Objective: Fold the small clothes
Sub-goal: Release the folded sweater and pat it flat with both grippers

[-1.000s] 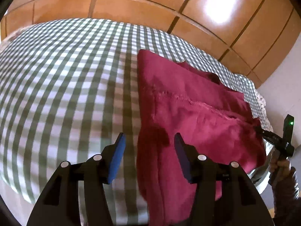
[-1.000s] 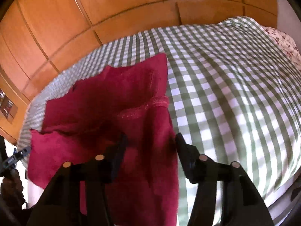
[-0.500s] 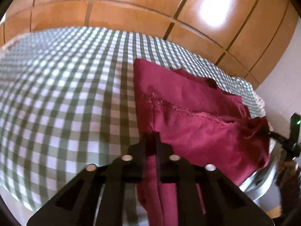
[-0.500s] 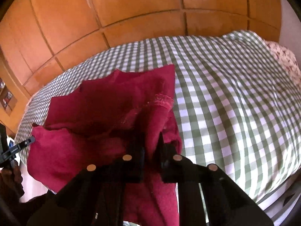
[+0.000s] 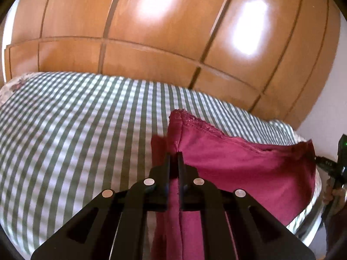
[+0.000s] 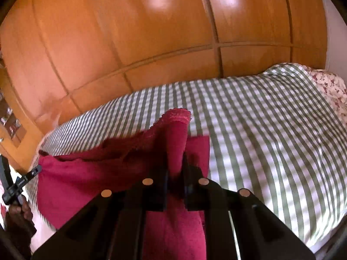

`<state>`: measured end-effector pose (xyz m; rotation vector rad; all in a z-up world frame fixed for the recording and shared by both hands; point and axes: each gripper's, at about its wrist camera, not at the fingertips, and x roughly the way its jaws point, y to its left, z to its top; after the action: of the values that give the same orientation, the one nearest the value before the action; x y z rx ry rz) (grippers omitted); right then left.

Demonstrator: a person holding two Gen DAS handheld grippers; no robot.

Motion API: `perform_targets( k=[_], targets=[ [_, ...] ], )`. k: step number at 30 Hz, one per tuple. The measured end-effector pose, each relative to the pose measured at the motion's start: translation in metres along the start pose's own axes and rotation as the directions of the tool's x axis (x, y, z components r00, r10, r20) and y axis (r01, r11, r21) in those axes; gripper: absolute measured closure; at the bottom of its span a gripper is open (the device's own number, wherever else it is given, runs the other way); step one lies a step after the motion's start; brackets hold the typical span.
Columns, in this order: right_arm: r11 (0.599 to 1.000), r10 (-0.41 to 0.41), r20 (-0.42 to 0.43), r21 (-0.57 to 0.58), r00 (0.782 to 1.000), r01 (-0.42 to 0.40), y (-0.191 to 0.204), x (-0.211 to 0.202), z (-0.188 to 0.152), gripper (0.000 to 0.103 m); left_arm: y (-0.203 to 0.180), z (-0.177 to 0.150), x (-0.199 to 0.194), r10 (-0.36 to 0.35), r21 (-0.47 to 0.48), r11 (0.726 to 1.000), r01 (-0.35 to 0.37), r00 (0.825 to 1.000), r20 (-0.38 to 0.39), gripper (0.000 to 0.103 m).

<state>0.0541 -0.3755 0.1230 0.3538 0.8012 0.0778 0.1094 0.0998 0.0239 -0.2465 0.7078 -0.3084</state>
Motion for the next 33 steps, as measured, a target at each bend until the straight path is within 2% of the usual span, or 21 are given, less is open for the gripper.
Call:
perform_targets(
  k=[3, 6, 9, 12, 15, 17, 18, 19, 21, 24, 27, 29, 30, 32, 33],
  targets=[
    [0.999, -0.036, -0.019, 0.035, 0.999, 0.036, -0.013, 0.037, 0.018, 0.094, -0.001, 0.019, 0.029, 0.03, 0.01, 1.0, -0.03, 1.0, -0.003, 0.098],
    [0.995, -0.088, -0.055, 0.046, 0.995, 0.09, -0.023, 0.073, 0.02, 0.095, 0.004, 0.026, 0.068, 0.07, 0.004, 0.998, -0.07, 0.996, -0.051, 0.098],
    [0.987, -0.139, -0.105, 0.063, 0.985, 0.146, -0.037, 0.11, 0.015, 0.096, 0.01, 0.022, 0.105, 0.129, 0.009, 0.992, -0.129, 0.985, -0.111, 0.098],
    [0.98, -0.183, -0.152, 0.048, 0.971, 0.192, -0.045, 0.139, 0.003, 0.096, 0.016, 0.012, 0.136, 0.187, 0.02, 0.982, -0.186, 0.966, -0.179, 0.098],
    [0.981, -0.189, -0.144, 0.023, 0.971, 0.195, -0.046, 0.143, -0.002, 0.093, 0.017, 0.01, 0.146, 0.221, 0.022, 0.975, -0.221, 0.953, -0.21, 0.098],
    [0.982, -0.184, -0.133, 0.014, 0.974, 0.188, -0.046, 0.136, 0.0, 0.084, 0.01, 0.014, 0.139, 0.252, 0.042, 0.968, -0.248, 0.949, -0.189, 0.09],
    [0.98, -0.198, -0.117, 0.004, 0.973, 0.2, -0.044, 0.128, 0.001, 0.07, 0.008, 0.016, 0.133, 0.268, 0.051, 0.963, -0.263, 0.948, -0.175, 0.081],
    [0.979, -0.205, -0.097, -0.004, 0.974, 0.206, -0.042, 0.122, 0.003, 0.064, 0.002, 0.017, 0.123, 0.273, 0.053, 0.962, -0.268, 0.951, -0.147, 0.071],
    [0.984, -0.176, -0.054, -0.014, 0.983, 0.175, -0.033, 0.1, 0.002, 0.064, -0.009, 0.014, 0.1, 0.234, 0.054, 0.972, -0.23, 0.969, -0.086, 0.061],
    [0.997, -0.07, -0.03, -0.044, 0.997, 0.069, -0.012, 0.071, -0.012, 0.063, -0.029, -0.001, 0.081, 0.195, 0.098, 0.977, -0.19, 0.98, -0.046, 0.061],
    [0.999, 0.019, -0.064, -0.039, 0.998, -0.022, -0.001, 0.061, -0.04, 0.06, -0.04, -0.024, 0.082, 0.162, 0.118, 0.981, -0.152, 0.983, -0.087, 0.061],
    [1.0, 0.013, -0.114, -0.014, 0.993, -0.014, -0.003, 0.069, -0.059, 0.058, -0.033, -0.039, 0.097, 0.188, 0.107, 0.979, -0.172, 0.969, -0.158, 0.054],
    [1.0, 0.005, -0.137, 0.016, 0.991, -0.003, -0.011, 0.076, -0.067, 0.059, -0.028, -0.044, 0.105, 0.19, 0.099, 0.98, -0.175, 0.965, -0.181, 0.054],
    [0.998, 0.02, -0.136, 0.065, 0.99, -0.011, -0.024, 0.083, -0.074, 0.071, -0.028, -0.05, 0.111, 0.209, 0.143, 0.972, -0.186, 0.965, -0.16, 0.054],
    [0.995, 0.023, -0.121, 0.098, 0.992, -0.011, -0.033, 0.084, -0.075, 0.082, -0.029, -0.05, 0.112, 0.215, 0.15, 0.97, -0.192, 0.963, -0.16, 0.054]
  ],
)
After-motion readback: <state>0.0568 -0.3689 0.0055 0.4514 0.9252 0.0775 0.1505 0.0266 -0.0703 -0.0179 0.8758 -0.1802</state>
